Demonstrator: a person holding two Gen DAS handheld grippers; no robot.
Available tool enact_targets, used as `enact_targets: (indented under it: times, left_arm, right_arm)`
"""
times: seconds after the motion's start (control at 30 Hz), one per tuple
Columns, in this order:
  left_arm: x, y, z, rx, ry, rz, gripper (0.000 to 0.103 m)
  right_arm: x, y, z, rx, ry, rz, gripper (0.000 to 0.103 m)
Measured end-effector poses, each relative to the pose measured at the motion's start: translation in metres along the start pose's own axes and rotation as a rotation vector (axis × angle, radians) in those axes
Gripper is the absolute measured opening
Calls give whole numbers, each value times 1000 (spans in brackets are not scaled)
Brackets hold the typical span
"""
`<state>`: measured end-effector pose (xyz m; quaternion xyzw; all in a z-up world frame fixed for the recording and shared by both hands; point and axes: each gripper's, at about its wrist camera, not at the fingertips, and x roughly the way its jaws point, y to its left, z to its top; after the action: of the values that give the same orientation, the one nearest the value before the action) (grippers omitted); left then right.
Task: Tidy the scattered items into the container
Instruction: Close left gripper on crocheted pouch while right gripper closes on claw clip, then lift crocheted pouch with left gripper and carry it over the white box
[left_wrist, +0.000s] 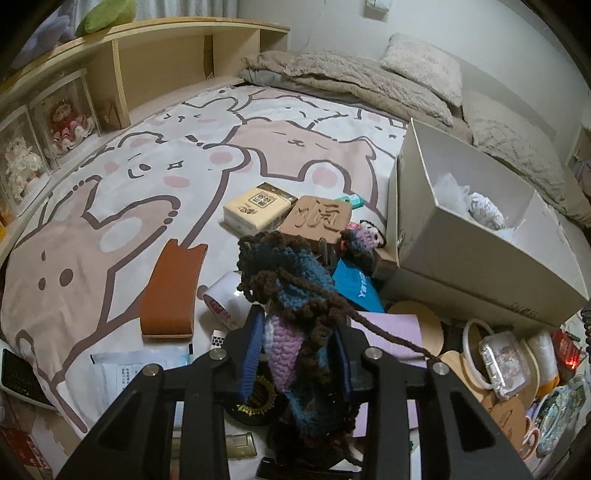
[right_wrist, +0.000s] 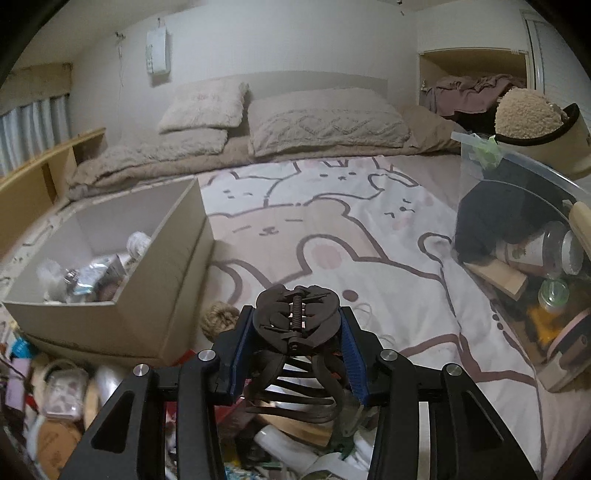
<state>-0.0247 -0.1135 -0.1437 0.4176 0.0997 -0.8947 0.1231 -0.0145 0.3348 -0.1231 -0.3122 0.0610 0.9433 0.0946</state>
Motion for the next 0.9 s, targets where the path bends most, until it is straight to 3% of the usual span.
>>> enact_targets:
  times: [0.4, 0.9]
  left_arm:
    - [-33, -7, 11, 9, -102, -49, 34]
    - [-72, -22, 16, 68, -203, -119, 34]
  right_arm:
    - [-46, 15, 19, 11, -141, 139, 45]
    - [-89, 24, 32, 38, -252, 234, 45]
